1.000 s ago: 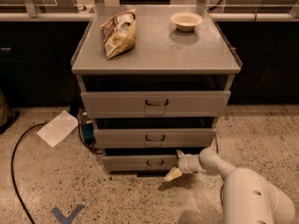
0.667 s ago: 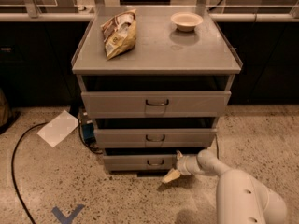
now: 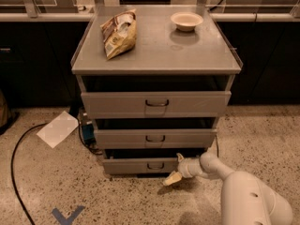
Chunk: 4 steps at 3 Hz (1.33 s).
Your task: Open bottom drawer
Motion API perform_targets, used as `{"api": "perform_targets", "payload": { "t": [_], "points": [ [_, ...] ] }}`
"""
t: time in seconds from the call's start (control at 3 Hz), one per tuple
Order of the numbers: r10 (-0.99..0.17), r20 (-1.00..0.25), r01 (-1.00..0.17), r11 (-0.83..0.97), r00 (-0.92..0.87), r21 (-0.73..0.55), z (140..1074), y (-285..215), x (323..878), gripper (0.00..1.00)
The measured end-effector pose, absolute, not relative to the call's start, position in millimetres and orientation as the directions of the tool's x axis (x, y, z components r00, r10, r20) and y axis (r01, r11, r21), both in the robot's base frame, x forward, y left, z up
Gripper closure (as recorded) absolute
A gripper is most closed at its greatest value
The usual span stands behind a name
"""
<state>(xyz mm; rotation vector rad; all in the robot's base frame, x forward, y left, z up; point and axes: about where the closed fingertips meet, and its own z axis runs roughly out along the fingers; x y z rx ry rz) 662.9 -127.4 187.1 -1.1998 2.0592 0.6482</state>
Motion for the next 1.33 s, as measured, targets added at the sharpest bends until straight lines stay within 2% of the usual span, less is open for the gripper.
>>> {"api": "perform_targets", "payload": {
  "t": [1.33],
  "points": [
    [-0.557, -0.715, -0.876, 0.453, -0.422, 0.164, 194, -126, 640, 0.00]
  ]
}}
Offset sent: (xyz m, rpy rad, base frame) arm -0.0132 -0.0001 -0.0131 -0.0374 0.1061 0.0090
